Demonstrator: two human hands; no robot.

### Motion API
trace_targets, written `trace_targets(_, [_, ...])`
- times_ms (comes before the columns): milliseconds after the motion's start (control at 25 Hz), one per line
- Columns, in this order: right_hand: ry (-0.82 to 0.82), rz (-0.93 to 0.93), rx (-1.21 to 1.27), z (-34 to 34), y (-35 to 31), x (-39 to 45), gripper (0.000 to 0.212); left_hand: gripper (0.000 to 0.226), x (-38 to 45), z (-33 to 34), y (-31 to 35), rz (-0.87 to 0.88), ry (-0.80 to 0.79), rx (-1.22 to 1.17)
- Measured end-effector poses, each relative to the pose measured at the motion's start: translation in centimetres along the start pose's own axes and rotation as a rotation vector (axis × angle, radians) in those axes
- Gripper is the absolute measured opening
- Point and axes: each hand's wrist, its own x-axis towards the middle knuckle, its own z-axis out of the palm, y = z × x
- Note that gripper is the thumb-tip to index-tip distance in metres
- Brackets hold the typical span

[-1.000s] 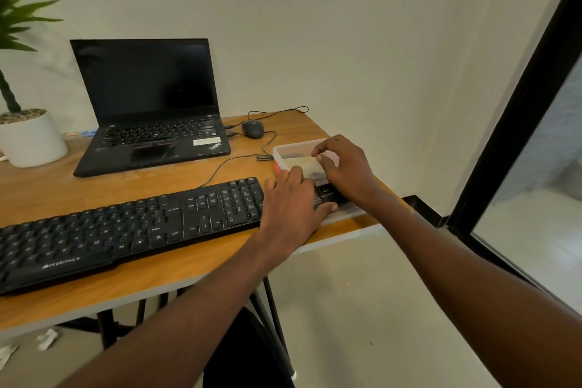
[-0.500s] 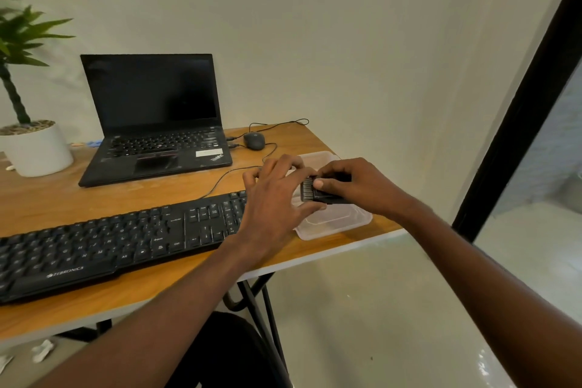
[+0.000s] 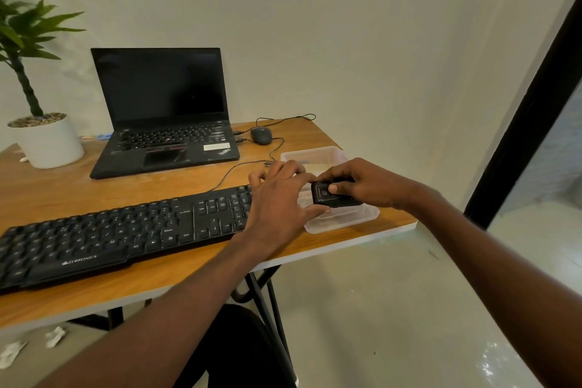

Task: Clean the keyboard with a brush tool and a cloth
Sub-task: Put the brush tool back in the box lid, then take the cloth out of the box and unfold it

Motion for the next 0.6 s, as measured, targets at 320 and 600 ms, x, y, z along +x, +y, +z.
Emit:
trace_targets(320, [0.421, -0.017, -0.111, 2.2, 1.6, -0.9, 0.022, 0.075, -0.5, 1.0, -0.1, -0.096, -0.173, 0.075])
trace_targets(600, [0.487, 0.121, -0.243, 0.7, 0.8, 6.9, 0.016, 0.062, 2.5, 1.3, -2.7, -0.136, -0.126, 0.098])
